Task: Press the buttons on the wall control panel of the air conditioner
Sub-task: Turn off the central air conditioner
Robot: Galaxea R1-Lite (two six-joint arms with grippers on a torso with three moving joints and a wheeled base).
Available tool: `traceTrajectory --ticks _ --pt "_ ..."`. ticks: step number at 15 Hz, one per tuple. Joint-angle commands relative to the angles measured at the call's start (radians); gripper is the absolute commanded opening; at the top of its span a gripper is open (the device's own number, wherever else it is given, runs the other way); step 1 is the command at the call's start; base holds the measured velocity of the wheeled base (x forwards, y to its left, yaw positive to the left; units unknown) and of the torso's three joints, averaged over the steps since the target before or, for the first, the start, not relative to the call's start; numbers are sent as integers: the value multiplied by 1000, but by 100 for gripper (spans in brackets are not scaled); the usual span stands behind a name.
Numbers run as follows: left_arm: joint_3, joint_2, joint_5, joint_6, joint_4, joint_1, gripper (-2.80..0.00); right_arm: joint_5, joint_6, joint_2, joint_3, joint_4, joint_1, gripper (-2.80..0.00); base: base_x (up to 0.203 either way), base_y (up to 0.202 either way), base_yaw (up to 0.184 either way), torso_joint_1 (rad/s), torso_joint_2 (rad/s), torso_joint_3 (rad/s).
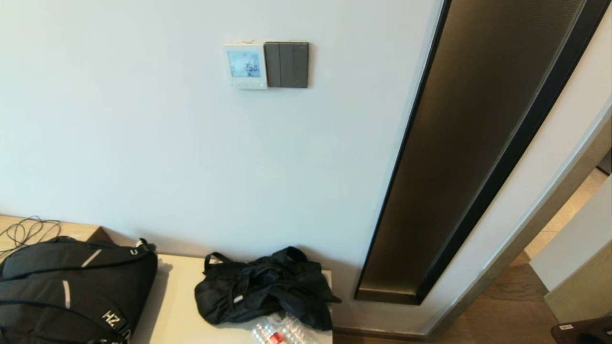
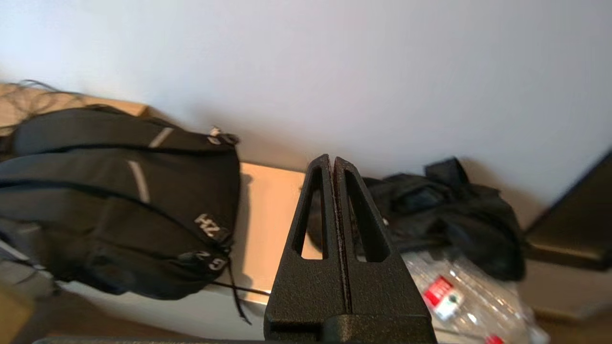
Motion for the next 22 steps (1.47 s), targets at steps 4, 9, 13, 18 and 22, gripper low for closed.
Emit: traceTrajectory --ticks 4,9,13,18,22 --pt "0 -121 -34 38 80 -5 -280 1 0 2 0 0 0 -280 0 0 0 0 0 0" --pt "4 -121 -40 13 75 -9 -280 1 0 2 0 0 1 -280 0 0 0 0 0 0" --pt "4 -121 -40 8 73 -10 -280 1 0 2 0 0 1 -280 0 0 0 0 0 0" --pt "4 -121 -40 7 73 -10 -280 1 0 0 0 0 1 -280 0 0 0 0 0 0" --pt "4 -121 -40 7 73 -10 -280 1 0 2 0 0 1 -280 0 0 0 0 0 0"
